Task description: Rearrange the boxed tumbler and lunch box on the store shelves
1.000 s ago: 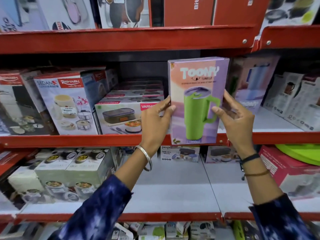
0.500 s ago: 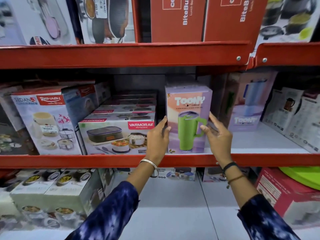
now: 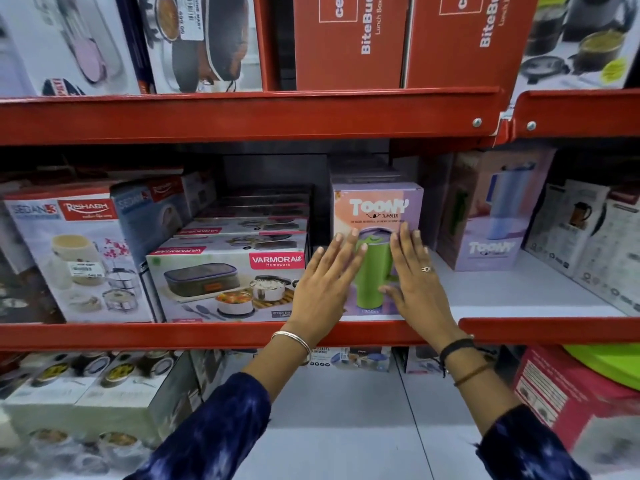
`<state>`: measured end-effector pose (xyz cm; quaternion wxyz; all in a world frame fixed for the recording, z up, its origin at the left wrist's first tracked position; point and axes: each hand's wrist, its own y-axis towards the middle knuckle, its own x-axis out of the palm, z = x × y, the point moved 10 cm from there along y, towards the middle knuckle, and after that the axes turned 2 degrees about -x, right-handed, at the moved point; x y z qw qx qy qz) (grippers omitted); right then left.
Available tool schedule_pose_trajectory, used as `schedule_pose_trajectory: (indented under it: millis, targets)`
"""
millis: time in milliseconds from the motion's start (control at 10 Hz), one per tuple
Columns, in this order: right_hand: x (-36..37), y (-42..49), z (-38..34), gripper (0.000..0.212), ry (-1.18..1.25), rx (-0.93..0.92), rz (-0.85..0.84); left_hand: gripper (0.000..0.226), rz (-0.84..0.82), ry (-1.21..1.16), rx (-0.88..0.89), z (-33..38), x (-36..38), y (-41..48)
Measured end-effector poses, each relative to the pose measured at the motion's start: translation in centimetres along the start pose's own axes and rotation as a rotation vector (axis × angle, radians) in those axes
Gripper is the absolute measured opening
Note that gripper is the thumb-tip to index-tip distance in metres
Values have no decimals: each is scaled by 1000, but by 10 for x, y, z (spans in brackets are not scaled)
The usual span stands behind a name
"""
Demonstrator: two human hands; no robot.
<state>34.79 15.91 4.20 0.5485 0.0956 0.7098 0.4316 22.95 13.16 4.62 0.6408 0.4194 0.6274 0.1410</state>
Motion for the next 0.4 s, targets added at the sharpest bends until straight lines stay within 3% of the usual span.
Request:
schedule_pose_trajectory:
  millis: [100, 200, 300, 400]
  targets:
    - [0, -1, 1, 100, -39, 10, 6, 90, -17, -4, -9, 1, 1, 0]
    - [-13, -5, -4, 87, -63, 26, 44, 83, -44, -68, -9, 5, -9, 0]
    - [-40, -5, -15, 57, 0, 12, 185, 69, 27, -177, 12, 5, -37, 0]
    - [-78, 7, -37, 46, 38, -26, 302, 58, 143, -216, -6, -7, -84, 2]
